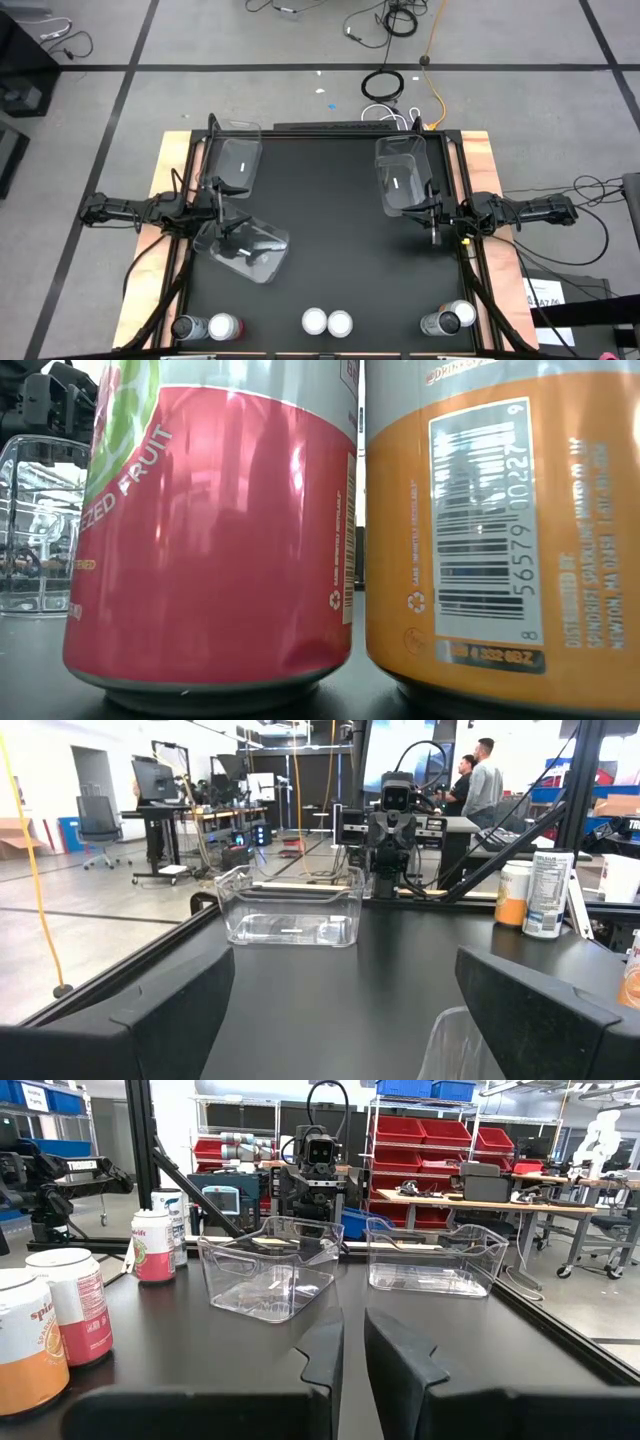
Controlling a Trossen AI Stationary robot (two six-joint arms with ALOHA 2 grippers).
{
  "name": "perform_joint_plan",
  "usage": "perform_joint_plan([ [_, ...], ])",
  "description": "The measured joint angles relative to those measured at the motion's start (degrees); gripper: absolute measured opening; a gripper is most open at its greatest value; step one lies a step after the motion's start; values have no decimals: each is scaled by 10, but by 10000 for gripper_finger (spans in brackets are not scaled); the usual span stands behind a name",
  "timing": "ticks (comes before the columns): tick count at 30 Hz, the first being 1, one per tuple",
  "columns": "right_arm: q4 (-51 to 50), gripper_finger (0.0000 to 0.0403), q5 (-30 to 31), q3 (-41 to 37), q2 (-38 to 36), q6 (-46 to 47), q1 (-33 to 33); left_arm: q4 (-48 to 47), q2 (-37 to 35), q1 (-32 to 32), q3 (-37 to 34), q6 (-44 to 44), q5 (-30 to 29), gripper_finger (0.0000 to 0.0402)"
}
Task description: Sort soda cans
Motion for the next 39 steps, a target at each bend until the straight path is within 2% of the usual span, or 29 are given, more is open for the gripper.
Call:
perform_joint_plan([
  [35,0,36,1,0,0,0,0,0,0,0,0,0,0,389],
  [39,0,36,1,0,0,32,0,0,0,0,0,0,0,389],
])
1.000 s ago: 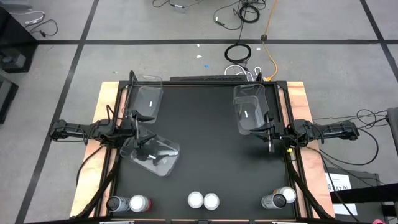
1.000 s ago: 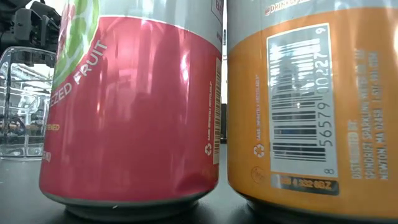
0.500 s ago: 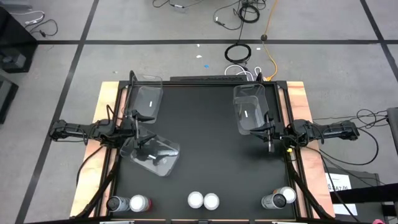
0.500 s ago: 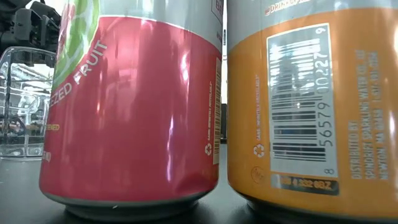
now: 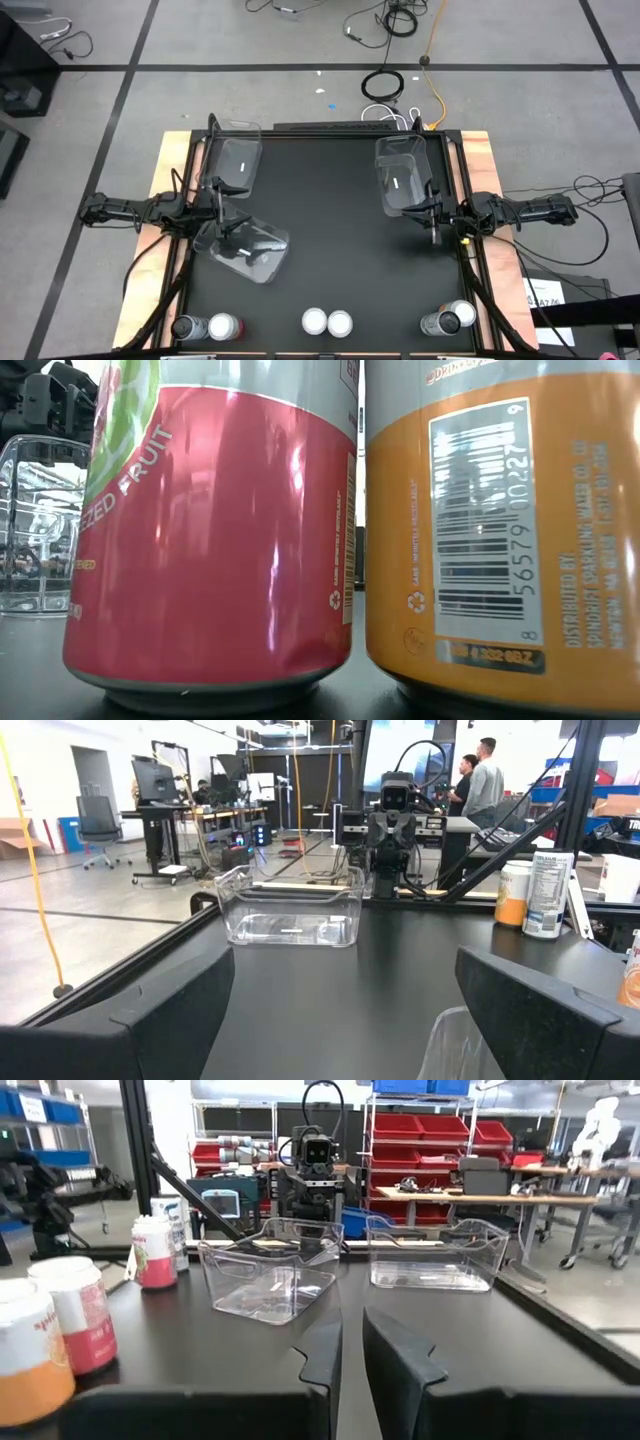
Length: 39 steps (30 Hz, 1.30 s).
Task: Sort soda cans
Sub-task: Move the top right transparent bin to the middle right of the table
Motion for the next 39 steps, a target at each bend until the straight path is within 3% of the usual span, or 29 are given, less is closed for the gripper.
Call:
perform_joint_plan([
  [16,25,36,5,0,0,-24,0,0,0,0,0,0,0,389],
  [23,34,34,3,0,0,53,0,0,0,0,0,0,0,389],
  [30,35,3,5,29,0,112,0,0,0,0,0,0,0,389],
  [39,18,1,129,145,88,109,0,0,0,0,0,0,0,389],
])
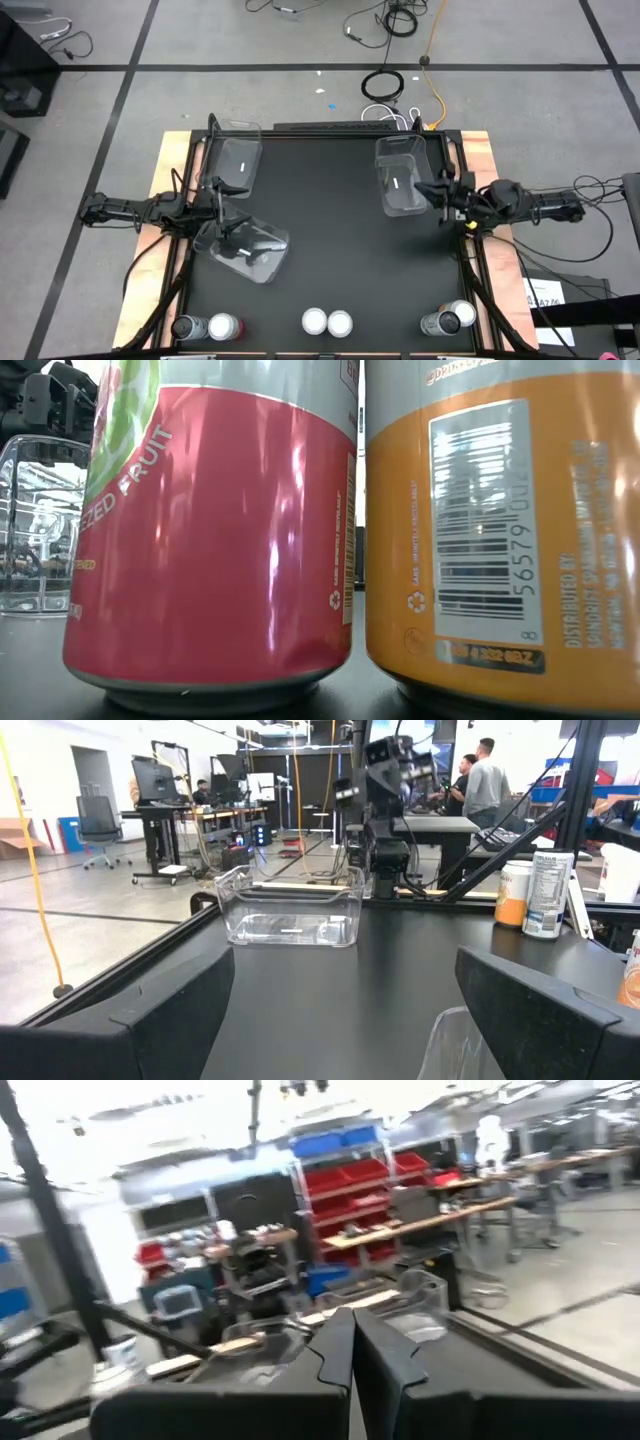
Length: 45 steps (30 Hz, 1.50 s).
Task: Sort soda cans
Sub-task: Move the top right transparent bin to the middle right of the table
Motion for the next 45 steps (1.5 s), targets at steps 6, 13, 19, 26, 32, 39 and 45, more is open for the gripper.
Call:
perform_joint_plan([
  [6,-95,0,63,121,149,17,0,0,0,0,0,0,0,389],
  [13,-354,0,149,290,327,201,-15,0,0,0,0,0,0,389],
  [19,-579,0,122,395,404,363,-79,0,0,0,0,0,0,389],
  [26,-677,0,-11,393,407,418,-208,0,0,0,0,0,0,389],
  [32,-676,3,-47,384,422,368,-319,0,0,0,0,0,0,389],
  [39,-675,58,-128,383,483,259,-453,0,0,0,0,0,0,389],
  [45,-657,110,-132,383,553,193,-525,0,0,0,0,0,0,389],
])
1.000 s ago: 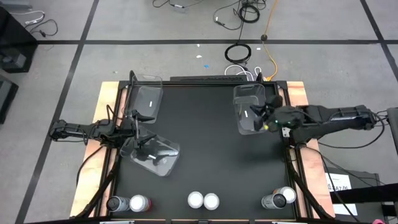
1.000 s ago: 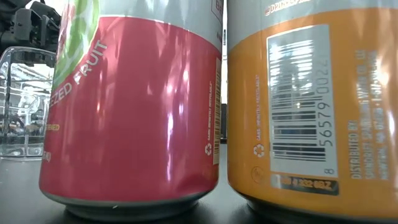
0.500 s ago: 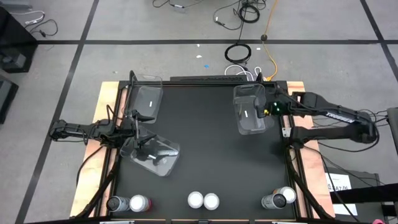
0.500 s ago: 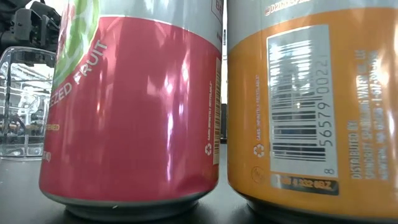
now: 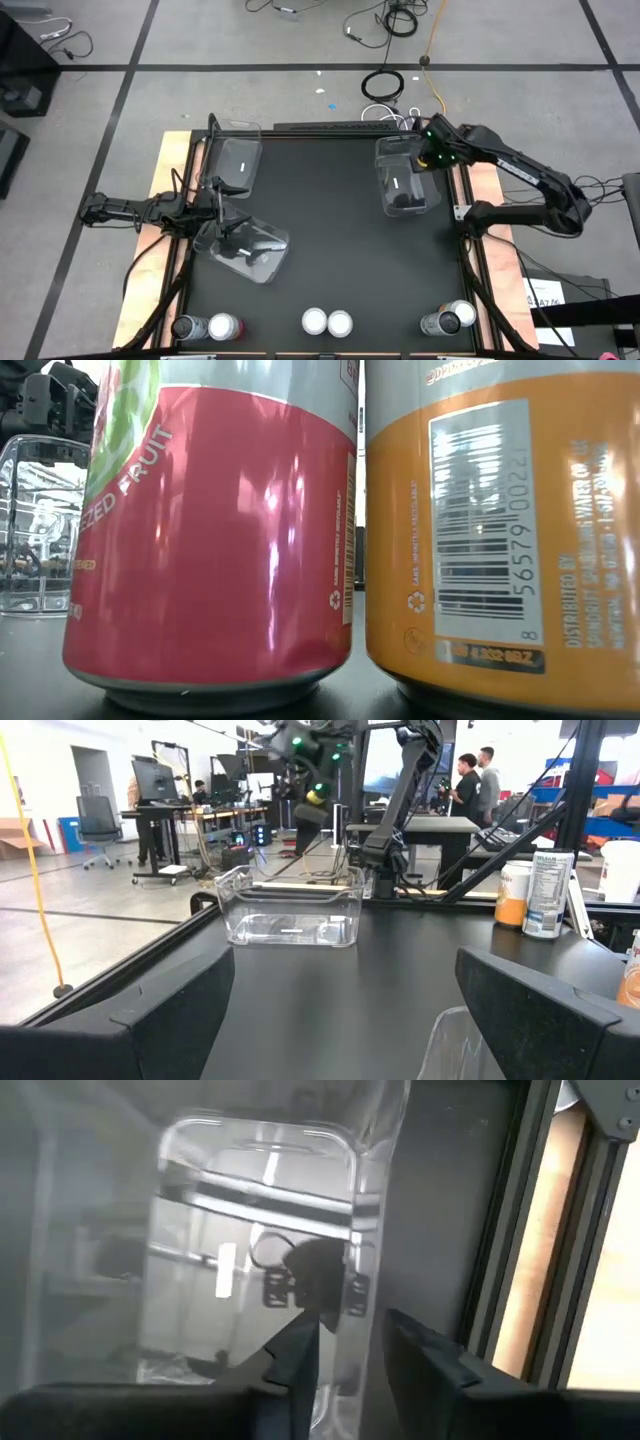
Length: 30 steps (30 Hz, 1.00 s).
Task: Sort soda cans
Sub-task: Move the top right transparent bin to the middle right of the table
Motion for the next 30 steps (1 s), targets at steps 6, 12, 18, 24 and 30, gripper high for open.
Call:
perform_joint_plan([
  [6,23,129,-30,0,64,-48,-39,0,0,0,0,0,0,389],
  [12,38,130,-30,0,113,-71,-54,0,0,0,0,0,0,389],
  [18,44,117,-29,0,149,-80,-73,0,0,0,0,0,0,389],
  [24,44,28,-30,-1,171,-94,-78,0,0,0,0,0,0,389],
  [30,44,4,-36,0,172,-66,-76,0,0,0,0,0,0,389],
])
